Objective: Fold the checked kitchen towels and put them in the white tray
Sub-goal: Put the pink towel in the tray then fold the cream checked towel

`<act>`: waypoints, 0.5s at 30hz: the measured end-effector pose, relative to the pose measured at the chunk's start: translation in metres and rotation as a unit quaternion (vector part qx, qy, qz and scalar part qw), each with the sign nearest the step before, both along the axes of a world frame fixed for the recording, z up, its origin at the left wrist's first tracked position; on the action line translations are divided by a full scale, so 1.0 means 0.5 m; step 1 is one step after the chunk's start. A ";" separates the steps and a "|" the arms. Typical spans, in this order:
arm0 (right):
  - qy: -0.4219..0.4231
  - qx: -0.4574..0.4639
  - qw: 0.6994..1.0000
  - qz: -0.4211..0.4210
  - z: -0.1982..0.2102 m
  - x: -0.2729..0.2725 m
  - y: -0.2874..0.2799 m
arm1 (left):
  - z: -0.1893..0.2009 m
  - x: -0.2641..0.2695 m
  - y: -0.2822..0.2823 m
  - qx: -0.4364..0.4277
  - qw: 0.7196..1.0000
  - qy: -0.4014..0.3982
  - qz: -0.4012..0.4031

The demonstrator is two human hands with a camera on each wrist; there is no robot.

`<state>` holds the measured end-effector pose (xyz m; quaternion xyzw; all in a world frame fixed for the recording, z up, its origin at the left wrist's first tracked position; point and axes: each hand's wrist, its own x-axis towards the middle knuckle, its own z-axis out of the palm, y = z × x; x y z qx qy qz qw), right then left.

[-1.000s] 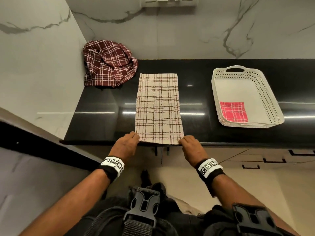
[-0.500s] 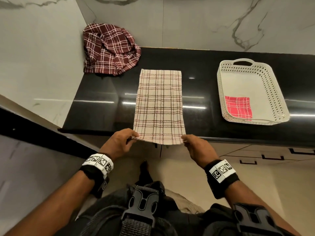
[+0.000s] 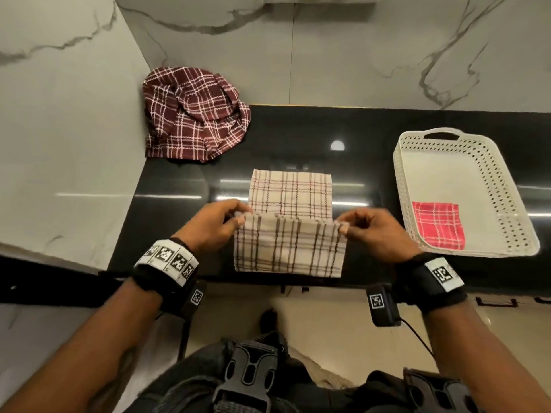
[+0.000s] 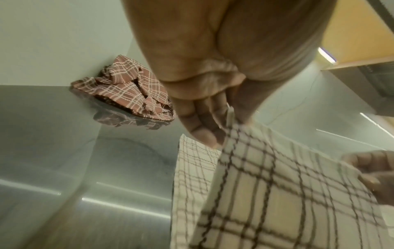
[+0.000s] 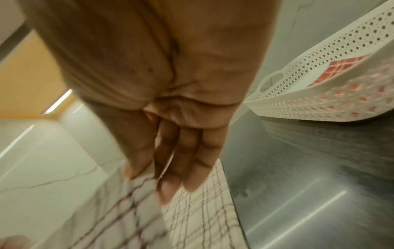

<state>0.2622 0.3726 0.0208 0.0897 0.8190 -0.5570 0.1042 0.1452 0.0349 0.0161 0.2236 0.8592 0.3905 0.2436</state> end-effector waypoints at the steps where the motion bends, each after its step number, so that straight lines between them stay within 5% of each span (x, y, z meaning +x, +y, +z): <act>1: 0.016 0.002 0.999 -0.044 -0.014 -0.039 0.005 | -0.011 -0.038 0.016 0.007 1.000 0.023 0.016; 8: -0.014 0.101 0.980 -0.171 -0.125 -0.268 0.021 | -0.117 -0.238 0.119 -0.065 0.991 0.082 0.077; 15: -0.053 0.198 0.955 -0.217 -0.182 -0.343 0.022 | -0.193 -0.313 0.160 -0.119 0.983 0.105 0.090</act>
